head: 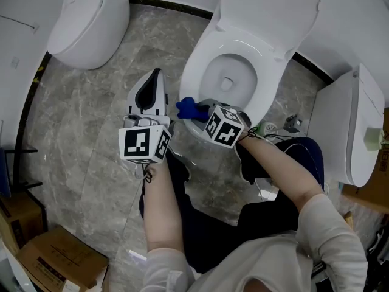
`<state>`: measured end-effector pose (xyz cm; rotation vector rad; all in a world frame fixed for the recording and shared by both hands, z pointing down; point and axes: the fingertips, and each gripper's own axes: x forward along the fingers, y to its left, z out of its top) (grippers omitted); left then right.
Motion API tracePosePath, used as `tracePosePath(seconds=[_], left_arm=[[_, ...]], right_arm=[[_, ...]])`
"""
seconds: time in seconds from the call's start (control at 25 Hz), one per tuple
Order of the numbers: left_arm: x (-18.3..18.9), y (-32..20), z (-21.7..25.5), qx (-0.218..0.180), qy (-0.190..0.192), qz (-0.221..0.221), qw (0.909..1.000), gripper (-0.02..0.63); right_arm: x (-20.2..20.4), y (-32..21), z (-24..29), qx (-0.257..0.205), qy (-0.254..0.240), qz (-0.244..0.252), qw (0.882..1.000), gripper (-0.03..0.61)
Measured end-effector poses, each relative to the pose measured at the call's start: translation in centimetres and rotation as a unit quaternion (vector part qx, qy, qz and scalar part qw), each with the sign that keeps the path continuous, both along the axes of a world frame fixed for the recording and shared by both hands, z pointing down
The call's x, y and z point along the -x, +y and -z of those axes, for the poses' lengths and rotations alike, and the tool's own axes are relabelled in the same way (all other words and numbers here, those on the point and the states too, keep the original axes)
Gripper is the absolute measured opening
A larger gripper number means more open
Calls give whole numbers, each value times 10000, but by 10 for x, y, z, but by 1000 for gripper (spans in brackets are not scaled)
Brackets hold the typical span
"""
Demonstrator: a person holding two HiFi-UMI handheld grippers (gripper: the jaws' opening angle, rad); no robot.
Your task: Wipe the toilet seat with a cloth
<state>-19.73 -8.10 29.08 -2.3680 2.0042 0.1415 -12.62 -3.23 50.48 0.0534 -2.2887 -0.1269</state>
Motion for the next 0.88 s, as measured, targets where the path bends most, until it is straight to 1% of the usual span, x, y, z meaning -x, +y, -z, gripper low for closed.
tracePosePath(seconds=[0.08, 0.24, 0.6, 0.88], left_arm=[[-1, 1, 0, 5, -18, -5, 10000, 9], [-3, 2, 0, 16, -189, -5, 9998, 9], [-11, -3, -1, 43, -138, -111, 9998, 9], [-17, -7, -9, 158, -139, -202, 9996, 9]], right_arm=[[-1, 2, 1, -49, -16, -10, 10000, 87], [-3, 5, 0, -88, -11, -30, 10000, 87], [-9, 14, 1, -173, 45, -58, 9998, 87], [-15, 25, 1, -340, 147, 90, 9993, 87]])
